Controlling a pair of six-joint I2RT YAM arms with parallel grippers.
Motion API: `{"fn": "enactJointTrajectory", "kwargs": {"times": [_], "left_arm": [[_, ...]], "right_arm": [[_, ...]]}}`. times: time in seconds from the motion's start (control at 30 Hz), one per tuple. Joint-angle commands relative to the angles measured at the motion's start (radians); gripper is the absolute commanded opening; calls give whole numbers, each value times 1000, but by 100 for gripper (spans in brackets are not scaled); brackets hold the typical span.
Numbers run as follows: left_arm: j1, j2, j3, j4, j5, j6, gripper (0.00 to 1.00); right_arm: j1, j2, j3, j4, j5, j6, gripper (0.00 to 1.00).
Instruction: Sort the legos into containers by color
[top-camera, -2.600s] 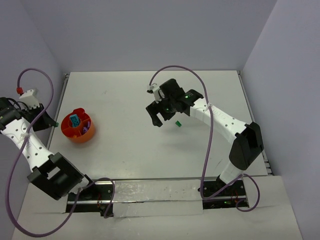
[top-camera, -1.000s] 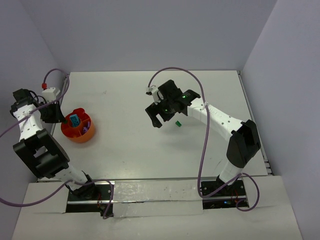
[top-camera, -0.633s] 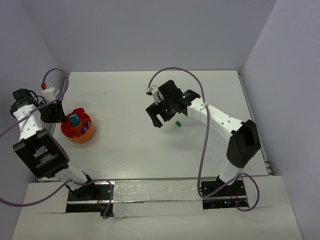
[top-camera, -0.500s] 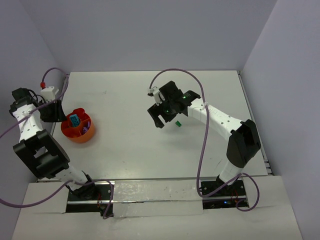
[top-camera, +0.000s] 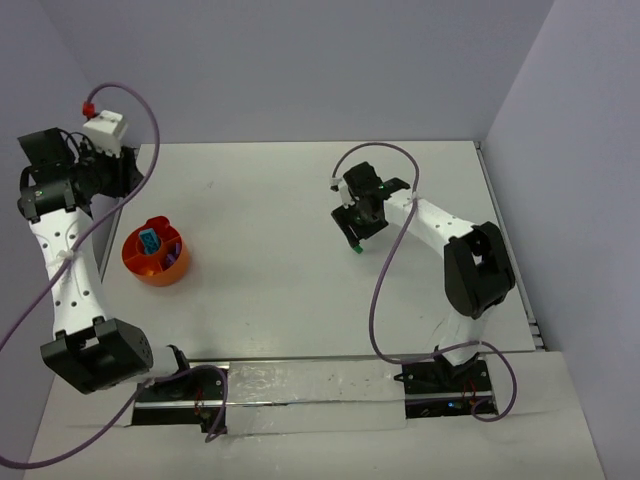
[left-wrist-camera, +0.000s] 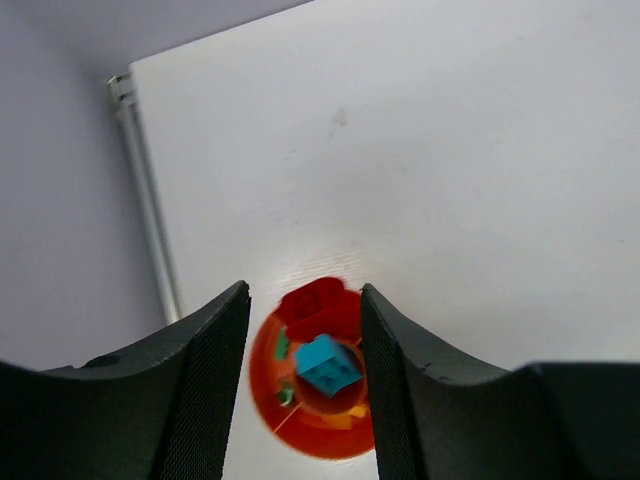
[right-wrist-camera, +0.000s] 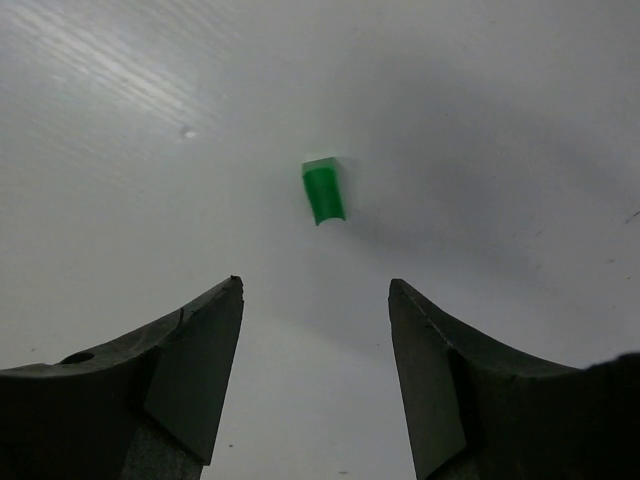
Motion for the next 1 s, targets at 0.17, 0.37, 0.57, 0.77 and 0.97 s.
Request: {"fn": "enactJointTrajectory", "kwargs": {"times": [0.17, 0.37, 0.57, 0.77, 0.97], "left_arm": [[-154, -39, -50, 54, -31, -85, 54], [-163, -42, -70, 65, -31, -97, 55], [-169, -41, -91, 74, -26, -106, 55], [-169, -33, -101, 78, -5, -131, 55], [-170, -78, -217, 170, 141, -262, 54]], "right_arm": [[-19, 136, 52, 48, 47, -48, 56], [-21, 206, 94, 48, 35, -51, 55], [-19, 266, 142, 43, 34, -56, 51], [-19, 301, 174, 15, -31, -55, 27], [-22, 240, 206, -9, -229, 44, 0]]}}
